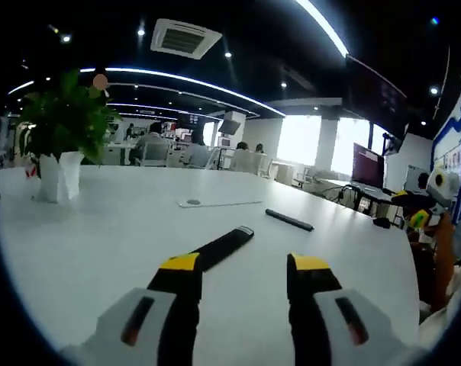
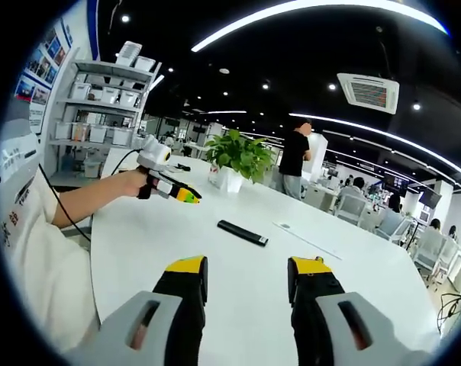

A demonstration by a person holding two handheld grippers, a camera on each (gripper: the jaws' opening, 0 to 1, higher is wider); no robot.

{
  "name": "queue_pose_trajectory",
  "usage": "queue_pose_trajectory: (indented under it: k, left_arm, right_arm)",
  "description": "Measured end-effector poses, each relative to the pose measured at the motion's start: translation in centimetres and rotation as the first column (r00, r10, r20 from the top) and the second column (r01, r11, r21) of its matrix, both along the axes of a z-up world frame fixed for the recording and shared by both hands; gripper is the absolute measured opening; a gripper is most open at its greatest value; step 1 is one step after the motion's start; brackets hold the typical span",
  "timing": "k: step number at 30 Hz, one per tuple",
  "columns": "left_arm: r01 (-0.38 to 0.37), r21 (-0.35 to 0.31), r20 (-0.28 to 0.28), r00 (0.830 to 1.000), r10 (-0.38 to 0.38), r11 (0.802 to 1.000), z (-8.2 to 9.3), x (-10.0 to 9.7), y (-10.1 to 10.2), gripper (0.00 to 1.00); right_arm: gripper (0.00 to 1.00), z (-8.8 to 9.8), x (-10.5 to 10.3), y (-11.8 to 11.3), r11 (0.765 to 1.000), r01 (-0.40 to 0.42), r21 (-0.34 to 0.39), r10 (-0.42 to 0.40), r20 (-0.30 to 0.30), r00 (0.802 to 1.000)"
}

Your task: Pflip the remote and laser pointer to the front side, press the buttons, and align them neatly on the table

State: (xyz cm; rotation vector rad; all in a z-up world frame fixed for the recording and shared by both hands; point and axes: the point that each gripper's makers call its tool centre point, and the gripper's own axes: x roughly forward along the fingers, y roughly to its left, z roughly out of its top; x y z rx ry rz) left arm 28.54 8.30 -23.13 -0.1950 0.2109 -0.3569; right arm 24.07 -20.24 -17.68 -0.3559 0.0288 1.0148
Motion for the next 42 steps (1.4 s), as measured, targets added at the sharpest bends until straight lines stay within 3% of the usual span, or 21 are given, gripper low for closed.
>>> queue_pose_trajectory:
  k: [1, 4, 10, 17, 21, 29, 34, 40, 41, 42]
  left_arm:
    - [-0.002, 0.003, -0.002, 1.0, 0.002, 1.0, -0.1, 0.0, 0.1, 0.46]
    - [-0.026, 0.098, -0.029, 0.999, 0.029, 0.995, -1.3, 0.4, 0.8, 0.46]
    - [-0.019, 0.067, -0.012, 1.0, 0.02, 0.998, -1.0, 1.3, 0.4, 0.45]
    - [-0.027, 0.109, -0.006, 1.0, 0.028, 0.994, -1.4, 2.2, 0.6, 0.43]
    - [-0.017, 0.143, -0.032, 0.999, 0.021, 0.99, -2.1, 2.8, 0.9, 0.43]
    - [0.029, 0.169, -0.081, 0.997, -0.015, 0.985, -1.6, 3.3, 1.3, 0.44]
    - [0.002, 0.147, -0.051, 0.999, 0.006, 0.989, -0.7, 4.4, 2.1, 0.49]
    - [-0.035, 0.126, -0.033, 0.999, 0.04, 0.991, 0.0, 5.2, 3.1, 0.43]
    - [-0.16, 0.027, -0.012, 0.987, 0.161, 0.987, 1.1, 5.9, 4.9, 0.43]
    - [-0.137, 0.053, -0.015, 0.99, 0.138, 0.989, 1.5, 6.1, 4.7, 0.43]
  right_arm:
    - [0.45, 0.1, 0.0, 0.0, 1.0, -0.001, 0.007, 0.001, 0.0, 1.0]
    - [0.45, 0.4, -0.4, 0.1, 1.0, -0.015, 0.018, 0.015, 0.008, 1.0]
    - [0.46, 1.1, 0.5, -0.7, 0.995, 0.037, 0.09, -0.035, -0.027, 0.999]
    - [0.46, 1.7, 0.7, -1.3, 0.99, 0.049, 0.13, -0.044, -0.039, 0.998]
    - [0.46, 1.8, 0.6, -1.2, 0.99, 0.046, 0.132, -0.042, -0.034, 0.999]
    - [0.46, 1.8, 0.5, -1.0, 0.991, 0.04, 0.131, -0.036, -0.034, 0.999]
    - [0.46, 1.5, 0.5, -0.8, 0.992, 0.033, 0.121, -0.029, -0.037, 0.999]
    - [0.46, 1.5, 0.4, -0.7, 0.993, 0.031, 0.118, -0.027, -0.037, 0.999]
    - [0.46, 1.5, 0.4, -0.7, 0.993, 0.03, 0.117, -0.026, -0.036, 0.999]
    - [0.46, 1.5, 0.4, -0.7, 0.993, 0.026, 0.118, -0.022, -0.035, 0.999]
